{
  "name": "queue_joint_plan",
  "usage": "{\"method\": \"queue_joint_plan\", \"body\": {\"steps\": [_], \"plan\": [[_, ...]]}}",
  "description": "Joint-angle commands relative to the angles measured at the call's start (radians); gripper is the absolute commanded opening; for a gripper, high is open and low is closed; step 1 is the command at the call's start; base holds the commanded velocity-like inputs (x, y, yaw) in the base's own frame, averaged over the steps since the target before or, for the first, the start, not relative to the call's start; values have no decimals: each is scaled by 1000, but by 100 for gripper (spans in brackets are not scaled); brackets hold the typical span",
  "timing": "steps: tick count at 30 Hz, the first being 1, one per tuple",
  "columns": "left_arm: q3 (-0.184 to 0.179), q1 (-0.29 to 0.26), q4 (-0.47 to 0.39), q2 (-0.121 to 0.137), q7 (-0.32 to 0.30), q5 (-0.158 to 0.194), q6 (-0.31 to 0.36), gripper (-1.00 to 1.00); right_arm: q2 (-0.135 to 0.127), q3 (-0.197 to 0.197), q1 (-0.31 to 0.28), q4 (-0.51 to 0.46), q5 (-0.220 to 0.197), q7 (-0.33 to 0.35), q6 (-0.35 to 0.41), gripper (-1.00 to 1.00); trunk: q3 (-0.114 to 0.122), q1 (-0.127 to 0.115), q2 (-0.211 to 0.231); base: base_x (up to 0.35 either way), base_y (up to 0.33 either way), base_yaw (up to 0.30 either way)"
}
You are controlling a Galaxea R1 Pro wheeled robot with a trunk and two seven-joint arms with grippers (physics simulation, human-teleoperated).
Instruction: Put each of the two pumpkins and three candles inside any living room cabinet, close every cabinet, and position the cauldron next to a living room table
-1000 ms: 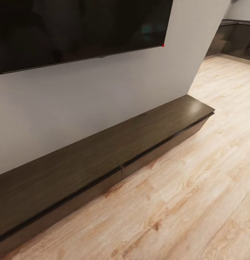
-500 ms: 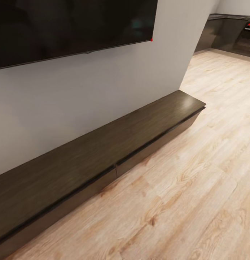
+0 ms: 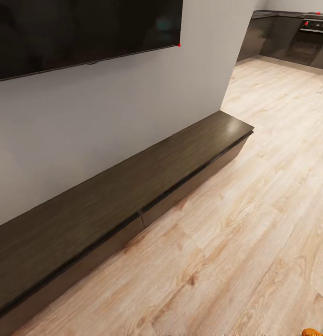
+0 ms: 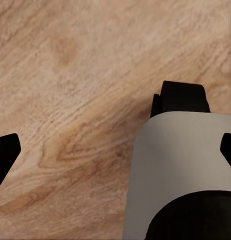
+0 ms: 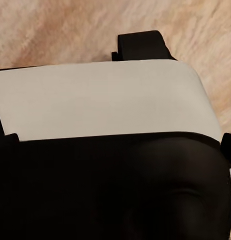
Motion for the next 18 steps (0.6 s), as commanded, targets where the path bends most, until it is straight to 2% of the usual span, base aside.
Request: {"method": "queue_joint_plan", "body": {"steps": [1, 18], "plan": [[0, 0, 0, 0, 0, 0, 0, 100, 0, 0, 0, 0, 0, 1, 0, 100, 0, 0, 0, 0, 0, -239], [-1, 0, -7, -8, -3, 0, 0, 100, -3, 0, 0, 0, -1, 9, -2, 100, 12, 0, 0, 0, 0, -279]]}}
